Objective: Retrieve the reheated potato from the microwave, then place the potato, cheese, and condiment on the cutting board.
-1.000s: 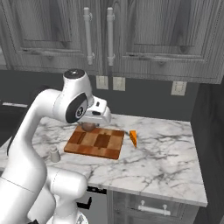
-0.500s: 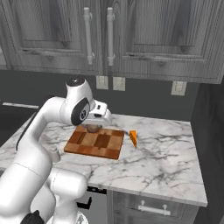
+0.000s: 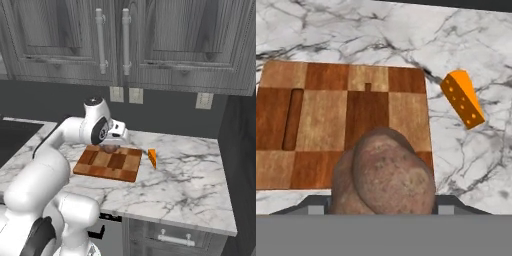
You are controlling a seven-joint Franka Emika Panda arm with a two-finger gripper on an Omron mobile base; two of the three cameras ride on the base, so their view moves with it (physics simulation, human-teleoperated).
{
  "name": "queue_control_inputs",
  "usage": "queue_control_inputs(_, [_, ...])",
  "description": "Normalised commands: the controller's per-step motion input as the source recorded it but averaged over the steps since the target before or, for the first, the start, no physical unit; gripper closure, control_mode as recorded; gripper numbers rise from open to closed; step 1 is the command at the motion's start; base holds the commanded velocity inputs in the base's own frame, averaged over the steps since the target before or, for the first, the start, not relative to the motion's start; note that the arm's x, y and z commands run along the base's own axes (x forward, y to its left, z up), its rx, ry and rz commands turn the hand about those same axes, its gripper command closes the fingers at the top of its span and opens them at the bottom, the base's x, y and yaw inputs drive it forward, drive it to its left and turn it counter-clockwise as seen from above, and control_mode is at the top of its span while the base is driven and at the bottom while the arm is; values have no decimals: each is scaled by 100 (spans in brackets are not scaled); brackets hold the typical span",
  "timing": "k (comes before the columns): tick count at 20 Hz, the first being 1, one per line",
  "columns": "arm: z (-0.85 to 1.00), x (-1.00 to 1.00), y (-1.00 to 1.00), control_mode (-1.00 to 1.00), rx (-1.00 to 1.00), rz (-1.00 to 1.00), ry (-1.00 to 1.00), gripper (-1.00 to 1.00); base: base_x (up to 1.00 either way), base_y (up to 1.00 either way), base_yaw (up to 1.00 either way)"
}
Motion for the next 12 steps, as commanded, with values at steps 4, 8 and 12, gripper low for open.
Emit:
queue_control_inputs(4, [-39,36,-6,-100,8,0,0,100,0,0,0])
queue_control_inputs(8, [-44,19,-13,-100,13,0,0,100,0,0,0])
queue_control_inputs(12, [-42,18,-17,-100,8,0,0,100,0,0,0])
